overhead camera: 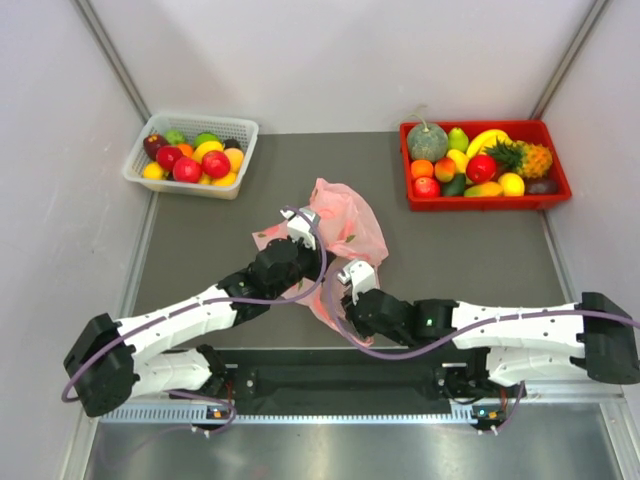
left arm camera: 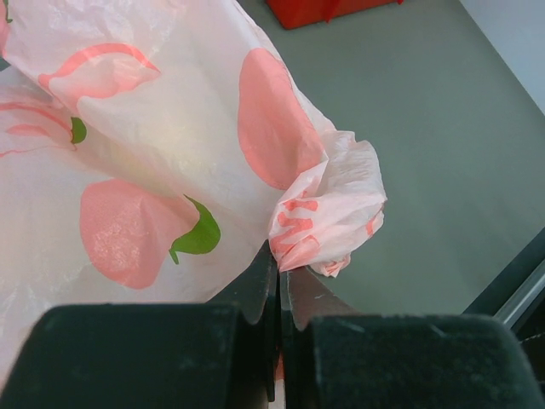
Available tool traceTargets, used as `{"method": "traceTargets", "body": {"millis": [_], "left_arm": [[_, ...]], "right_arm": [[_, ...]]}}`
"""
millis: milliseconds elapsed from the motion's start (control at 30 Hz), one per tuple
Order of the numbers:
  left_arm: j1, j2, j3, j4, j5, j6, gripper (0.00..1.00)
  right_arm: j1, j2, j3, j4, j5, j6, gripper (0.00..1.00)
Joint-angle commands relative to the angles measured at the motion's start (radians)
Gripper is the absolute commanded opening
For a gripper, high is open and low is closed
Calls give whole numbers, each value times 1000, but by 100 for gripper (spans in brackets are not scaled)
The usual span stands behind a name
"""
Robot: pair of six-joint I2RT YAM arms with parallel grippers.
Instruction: Untie the knot of the plastic bag and take out the fruit
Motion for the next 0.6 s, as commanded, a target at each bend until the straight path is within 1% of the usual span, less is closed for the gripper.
{"method": "traceTargets", "body": {"millis": [0,33,67,167,233,267,333,367,433,533,567], "left_arm": [[-4,-40,0,68,-35,-25,0],[-4,-42,0,68,-39,-25,0],[-4,-45,3,68,-42,-25,0],[-4,-36,17,64,-42,-33,0],[-5,-31,27,63,-45,-40,0],[-4,-31,30,63,-49,-45,0],[-4,-31,43,61,-55,-50,0],[-4,-29,47,61,-58,-56,0],[-4,-28,61,60,-65,-63,0],[-4,-26,81,60,-65,-74,0],[-4,-23,84,58,-64,-79,0]], "right_arm": [[8,-9,30,169,202,11,30],[6,-12,23,198,252,8,28],[2,-9,6,267,268,-15,26],[-43,44,10,355,271,-21,26],[-60,80,15,387,282,-14,32],[-72,113,9,431,293,0,35],[-86,144,-3,482,337,23,39],[-110,175,-17,534,343,51,40],[-136,210,-28,592,357,80,41],[-201,313,-34,741,385,115,54],[-212,334,-25,766,392,127,70]]}}
